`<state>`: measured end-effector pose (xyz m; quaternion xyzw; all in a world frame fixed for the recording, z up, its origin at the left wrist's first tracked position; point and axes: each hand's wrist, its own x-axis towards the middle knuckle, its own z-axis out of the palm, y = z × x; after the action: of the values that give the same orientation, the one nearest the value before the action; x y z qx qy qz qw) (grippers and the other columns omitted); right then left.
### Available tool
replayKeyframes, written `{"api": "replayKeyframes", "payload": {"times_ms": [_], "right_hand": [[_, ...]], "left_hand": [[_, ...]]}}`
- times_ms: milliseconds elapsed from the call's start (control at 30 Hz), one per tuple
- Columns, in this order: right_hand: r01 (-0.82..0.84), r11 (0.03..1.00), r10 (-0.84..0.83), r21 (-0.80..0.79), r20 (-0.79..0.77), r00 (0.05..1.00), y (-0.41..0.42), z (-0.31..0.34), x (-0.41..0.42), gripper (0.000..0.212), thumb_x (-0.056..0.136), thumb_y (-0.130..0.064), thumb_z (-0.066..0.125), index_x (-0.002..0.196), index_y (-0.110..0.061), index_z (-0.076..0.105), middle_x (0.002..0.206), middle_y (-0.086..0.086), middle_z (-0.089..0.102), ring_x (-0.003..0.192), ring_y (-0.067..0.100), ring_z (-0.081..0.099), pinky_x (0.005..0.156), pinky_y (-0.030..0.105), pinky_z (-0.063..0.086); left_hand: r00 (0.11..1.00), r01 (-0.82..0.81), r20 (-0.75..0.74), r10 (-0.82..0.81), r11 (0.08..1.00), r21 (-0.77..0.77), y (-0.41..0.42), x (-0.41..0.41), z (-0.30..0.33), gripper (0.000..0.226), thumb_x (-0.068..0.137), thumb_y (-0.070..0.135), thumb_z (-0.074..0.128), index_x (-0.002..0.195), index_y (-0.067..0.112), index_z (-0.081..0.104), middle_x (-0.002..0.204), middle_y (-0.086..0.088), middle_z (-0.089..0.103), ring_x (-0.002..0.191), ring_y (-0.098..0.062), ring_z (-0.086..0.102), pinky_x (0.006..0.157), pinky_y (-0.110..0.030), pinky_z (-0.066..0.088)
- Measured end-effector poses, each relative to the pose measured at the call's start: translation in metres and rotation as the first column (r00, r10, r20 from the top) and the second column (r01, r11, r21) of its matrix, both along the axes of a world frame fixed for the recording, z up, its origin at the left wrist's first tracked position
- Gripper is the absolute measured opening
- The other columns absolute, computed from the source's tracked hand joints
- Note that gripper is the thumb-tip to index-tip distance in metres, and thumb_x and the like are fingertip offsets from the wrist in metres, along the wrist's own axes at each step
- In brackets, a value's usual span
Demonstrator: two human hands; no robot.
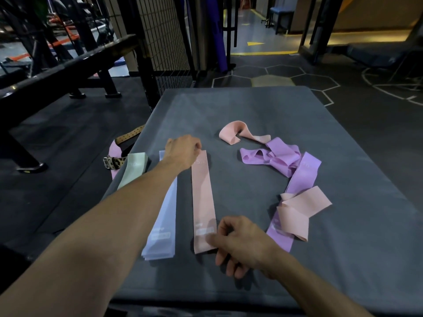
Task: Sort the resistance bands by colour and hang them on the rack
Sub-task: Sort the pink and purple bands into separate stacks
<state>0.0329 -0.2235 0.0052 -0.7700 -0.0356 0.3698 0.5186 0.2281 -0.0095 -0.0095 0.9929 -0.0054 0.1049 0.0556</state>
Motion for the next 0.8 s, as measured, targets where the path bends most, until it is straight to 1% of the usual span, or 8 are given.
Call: {"api": "replayKeyframes", "payload": {"times_ms": [100,167,267,367,433,567,667,800], "right_hand": [[0.021,0.999,-0.018,-0.038,0.062,0.998,-0.009,0.007,0.002,0.023,0.096,-0.03,0.063,0.089,-0.013,0.05,0.062,0.004,0.067,0.041,0.016,0.055,0.037,0.022,0.043],[0.07,0.996,-0.063,-0.052,0.123,0.99,-0.02,0.017,0.007,0.021,0.096,-0.027,0.064,0.089,-0.011,0.052,0.063,0.006,0.067,0.04,0.018,0.054,0.037,0.022,0.043],[0.209,0.975,-0.186,-0.069,0.253,0.95,-0.05,0.037,0.015,0.02,0.096,-0.025,0.064,0.091,-0.007,0.056,0.063,0.008,0.069,0.039,0.018,0.053,0.036,0.021,0.041],[0.403,0.915,-0.364,-0.029,0.376,0.852,-0.086,0.054,0.02,0.016,0.094,-0.024,0.065,0.092,-0.008,0.063,0.062,0.006,0.071,0.039,0.017,0.054,0.037,0.022,0.04],[0.485,0.874,-0.453,0.014,0.384,0.805,-0.105,0.058,0.02,0.013,0.091,-0.021,0.064,0.09,-0.008,0.065,0.063,0.006,0.071,0.041,0.017,0.055,0.039,0.023,0.042],[0.553,0.831,-0.537,0.062,0.355,0.766,-0.132,0.058,0.014,0.009,0.091,-0.013,0.058,0.09,-0.007,0.065,0.064,0.006,0.07,0.043,0.017,0.053,0.042,0.024,0.042],[0.605,0.785,-0.609,0.132,0.344,0.715,-0.147,0.06,0.009,0.01,0.093,-0.013,0.056,0.092,-0.008,0.064,0.065,0.006,0.069,0.045,0.019,0.052,0.044,0.027,0.044],[0.641,0.745,-0.66,0.187,0.352,0.664,-0.152,0.061,0.005,0.009,0.091,-0.012,0.056,0.092,-0.008,0.064,0.068,0.006,0.07,0.046,0.018,0.054,0.045,0.028,0.046]], "left_hand": [[0.995,0.103,0.016,-0.102,0.984,-0.147,-0.01,-0.006,0.011,0.009,0.094,0.025,0.063,0.098,0.026,0.071,0.103,0.002,0.067,0.096,-0.024,0.064,0.09,-0.035,0.049],[0.968,0.245,0.026,-0.248,0.923,-0.296,-0.03,-0.018,0.025,0.007,0.09,0.024,0.07,0.096,0.025,0.074,0.098,0.003,0.07,0.085,-0.015,0.064,0.083,-0.029,0.05],[0.839,0.474,-0.046,-0.543,0.769,-0.43,-0.08,-0.057,0.049,0.011,0.088,0.018,0.075,0.099,0.019,0.077,0.095,0.006,0.071,0.075,0.002,0.059,0.075,-0.013,0.042],[0.691,0.63,-0.117,-0.713,0.674,-0.386,-0.13,-0.1,0.059,0.015,0.086,0.019,0.079,0.098,0.013,0.073,0.092,0.006,0.064,0.075,-0.004,0.055,0.069,-0.019,0.04],[0.665,0.644,-0.16,-0.73,0.668,-0.374,-0.155,-0.123,0.059,0.027,0.08,0.027,0.084,0.094,0.016,0.064,0.093,0.005,0.059,0.082,-0.013,0.055,0.069,-0.028,0.041],[0.73,0.587,-0.291,-0.618,0.785,-0.195,-0.184,-0.145,0.041,0.064,0.063,0.056,0.086,0.112,0.029,0.055,0.11,0.01,0.056,0.103,-0.019,0.058,0.082,-0.035,0.052],[0.755,0.592,-0.3,-0.583,0.802,-0.07,-0.191,-0.151,0.036,0.046,0.079,0.046,0.079,0.119,0.028,0.063,0.116,0.005,0.053,0.108,-0.02,0.056,0.077,-0.031,0.045],[0.781,0.501,-0.234,-0.58,0.804,-0.32,-0.185,-0.15,0.038,0.025,0.087,0.025,0.074,0.111,0.017,0.071,0.105,0.002,0.056,0.093,-0.018,0.059,0.08,-0.034,0.051]]}}
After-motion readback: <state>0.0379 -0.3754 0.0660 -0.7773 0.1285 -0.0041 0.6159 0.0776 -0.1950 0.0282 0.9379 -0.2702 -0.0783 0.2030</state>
